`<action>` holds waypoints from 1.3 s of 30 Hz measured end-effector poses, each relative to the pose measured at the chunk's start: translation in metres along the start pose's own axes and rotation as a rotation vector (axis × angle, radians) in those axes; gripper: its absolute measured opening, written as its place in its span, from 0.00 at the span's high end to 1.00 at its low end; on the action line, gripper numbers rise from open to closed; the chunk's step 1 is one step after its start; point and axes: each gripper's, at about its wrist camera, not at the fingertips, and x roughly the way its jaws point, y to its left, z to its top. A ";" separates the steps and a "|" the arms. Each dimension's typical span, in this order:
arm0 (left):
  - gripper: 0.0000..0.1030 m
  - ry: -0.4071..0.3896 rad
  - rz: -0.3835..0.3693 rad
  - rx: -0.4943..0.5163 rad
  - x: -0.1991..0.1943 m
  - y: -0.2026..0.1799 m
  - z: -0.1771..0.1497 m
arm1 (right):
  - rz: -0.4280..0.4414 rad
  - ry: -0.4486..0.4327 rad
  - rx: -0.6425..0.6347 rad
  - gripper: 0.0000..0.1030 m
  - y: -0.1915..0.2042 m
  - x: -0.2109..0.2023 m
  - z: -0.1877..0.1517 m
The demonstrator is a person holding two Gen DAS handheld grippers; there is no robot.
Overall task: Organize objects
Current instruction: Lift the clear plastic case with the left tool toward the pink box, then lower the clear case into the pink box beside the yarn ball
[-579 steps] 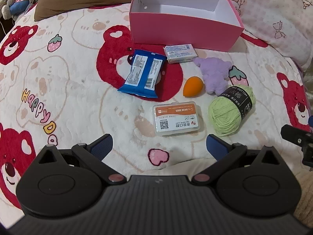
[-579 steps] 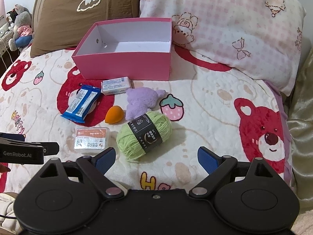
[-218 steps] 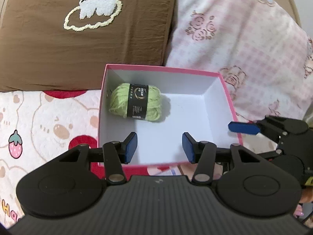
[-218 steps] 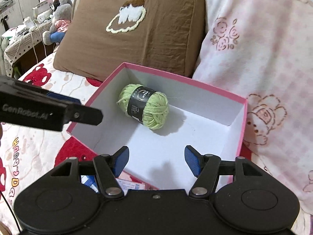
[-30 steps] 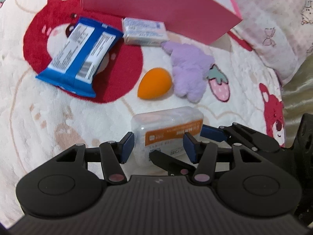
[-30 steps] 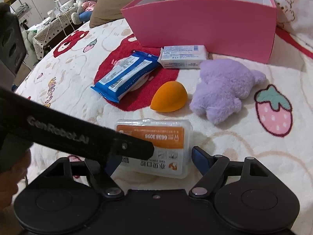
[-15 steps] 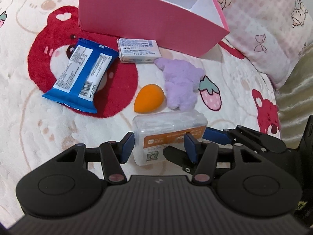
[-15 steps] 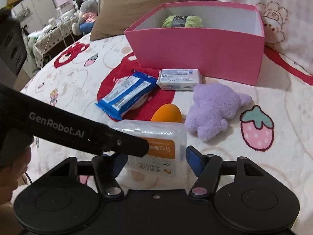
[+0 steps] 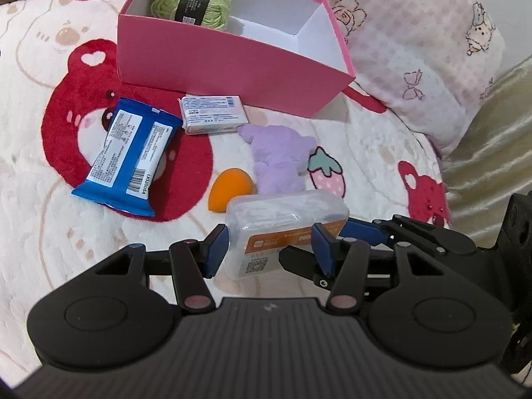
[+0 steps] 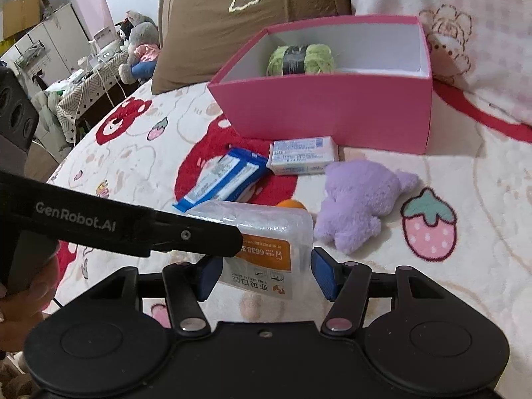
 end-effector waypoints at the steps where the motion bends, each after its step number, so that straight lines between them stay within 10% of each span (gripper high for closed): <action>1: 0.49 0.002 -0.003 0.002 -0.001 -0.001 0.001 | -0.007 0.001 -0.012 0.38 0.002 -0.002 0.001; 39: 0.49 -0.063 -0.036 0.095 -0.055 -0.040 0.112 | -0.061 -0.149 -0.028 0.40 0.008 -0.047 0.095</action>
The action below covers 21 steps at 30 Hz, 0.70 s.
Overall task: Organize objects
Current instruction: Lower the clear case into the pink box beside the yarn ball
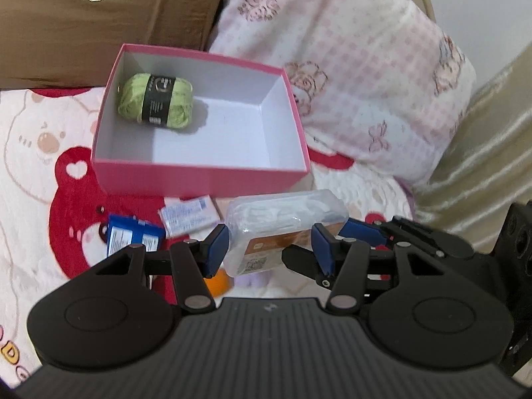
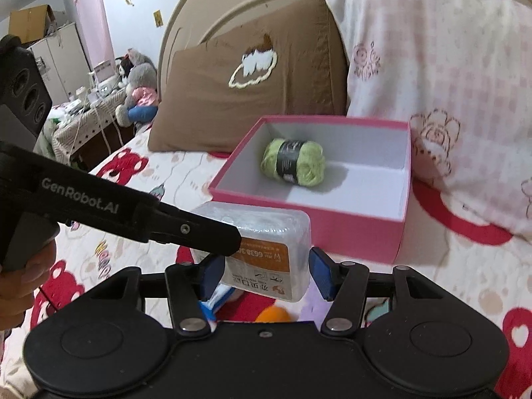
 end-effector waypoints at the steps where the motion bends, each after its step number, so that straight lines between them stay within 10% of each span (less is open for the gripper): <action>1: 0.49 -0.015 -0.010 0.014 0.001 0.001 0.004 | 0.002 -0.006 0.009 0.40 -0.003 0.002 0.004; 21: 0.49 -0.011 -0.019 -0.103 0.069 0.051 0.090 | -0.048 -0.013 0.072 0.46 -0.041 0.080 0.066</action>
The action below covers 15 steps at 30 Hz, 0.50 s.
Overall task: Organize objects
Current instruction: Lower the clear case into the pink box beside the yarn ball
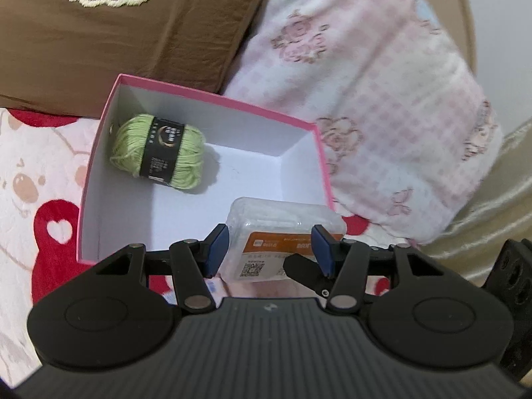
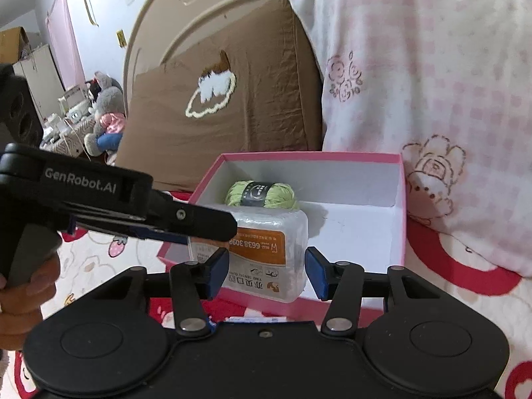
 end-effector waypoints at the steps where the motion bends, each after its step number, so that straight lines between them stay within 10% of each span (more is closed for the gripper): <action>1: 0.49 0.010 0.010 -0.009 0.008 0.004 0.003 | 0.000 0.013 0.007 0.46 -0.002 0.007 0.002; 15: 0.50 0.075 0.064 -0.128 0.084 0.061 0.014 | 0.021 0.188 0.247 0.46 -0.042 0.109 0.003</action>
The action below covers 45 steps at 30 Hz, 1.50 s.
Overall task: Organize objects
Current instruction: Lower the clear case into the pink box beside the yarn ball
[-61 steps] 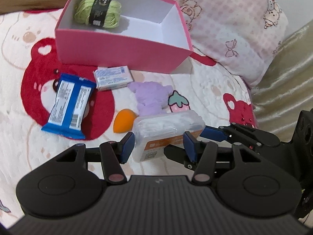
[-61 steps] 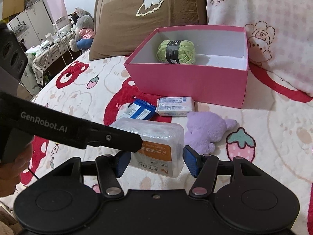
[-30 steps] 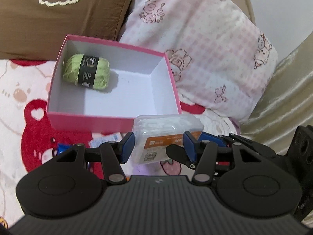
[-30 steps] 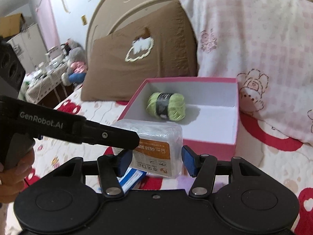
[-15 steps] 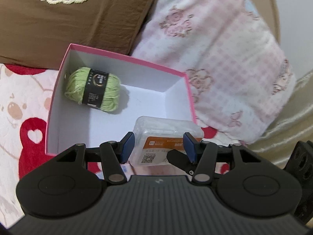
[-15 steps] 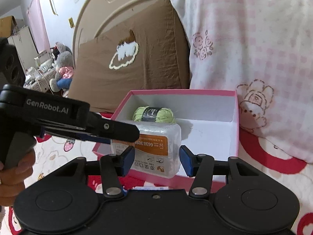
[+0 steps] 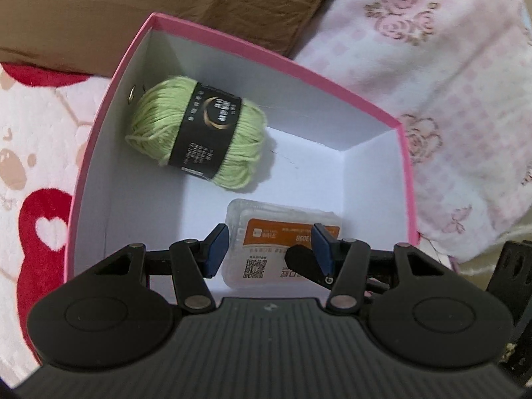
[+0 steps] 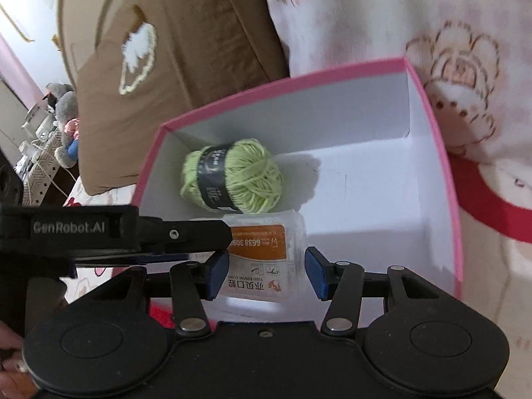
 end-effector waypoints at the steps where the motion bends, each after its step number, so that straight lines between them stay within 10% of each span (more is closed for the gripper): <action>1: 0.50 -0.004 0.003 -0.006 0.004 0.002 0.001 | -0.007 0.008 -0.002 0.46 -0.001 0.005 0.002; 32: 0.50 -0.021 0.070 0.060 0.033 0.014 -0.010 | -0.080 0.113 -0.143 0.35 -0.018 0.035 0.014; 35: 0.57 0.012 0.088 0.052 0.043 0.012 -0.013 | -0.084 0.108 -0.174 0.61 -0.016 0.035 0.011; 45: 0.58 -0.027 0.128 0.062 0.049 0.008 -0.011 | -0.104 0.070 -0.121 0.63 -0.017 0.037 0.007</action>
